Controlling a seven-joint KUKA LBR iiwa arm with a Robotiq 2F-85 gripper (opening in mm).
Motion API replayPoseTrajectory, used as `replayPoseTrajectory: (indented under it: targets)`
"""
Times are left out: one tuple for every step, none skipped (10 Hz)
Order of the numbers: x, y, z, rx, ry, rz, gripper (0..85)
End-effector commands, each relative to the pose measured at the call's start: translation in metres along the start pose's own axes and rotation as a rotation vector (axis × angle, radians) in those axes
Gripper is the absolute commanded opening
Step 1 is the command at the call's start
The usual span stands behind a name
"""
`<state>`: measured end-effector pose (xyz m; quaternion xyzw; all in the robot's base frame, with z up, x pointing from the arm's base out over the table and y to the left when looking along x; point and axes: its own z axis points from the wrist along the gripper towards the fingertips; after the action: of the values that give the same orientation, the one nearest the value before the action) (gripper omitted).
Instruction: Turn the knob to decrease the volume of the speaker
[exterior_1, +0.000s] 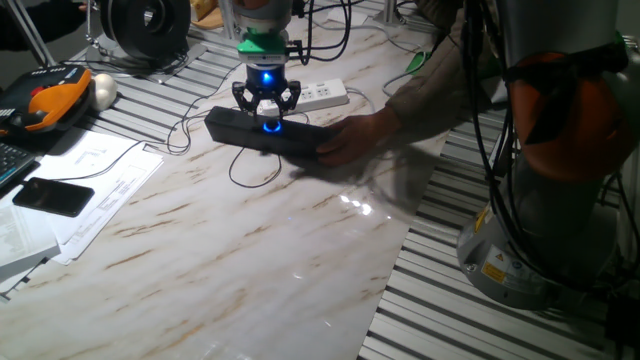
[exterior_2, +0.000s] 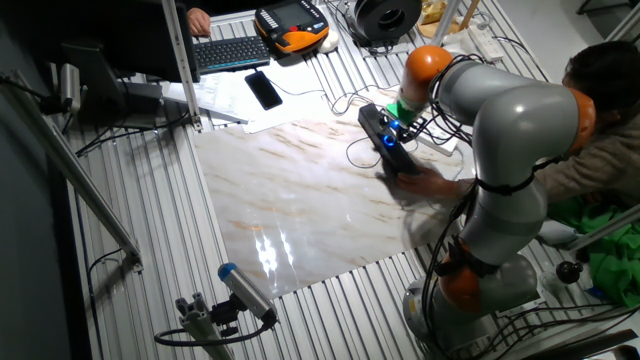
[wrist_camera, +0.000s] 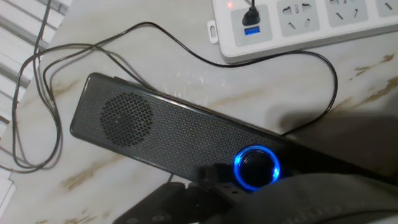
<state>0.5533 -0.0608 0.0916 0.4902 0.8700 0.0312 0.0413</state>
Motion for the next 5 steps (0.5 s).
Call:
replayPoseTrajectory:
  targets:
    - [-0.0001,-0.0007,0.0009,-0.001,0.001,-0.001,51.0]
    - [-0.0006,-0.0012,0.0022,-0.003,0.002,-0.006,51.0]
    - [-0.0006,-0.0007,0.0046,-0.006,0.004,-0.005,51.0]
    - [-0.0002,-0.0005,0.0066,-0.01,0.003,-0.007,51.0]
    - [0.0003,-0.0008,0.0076,-0.012,0.002,-0.011,51.0]
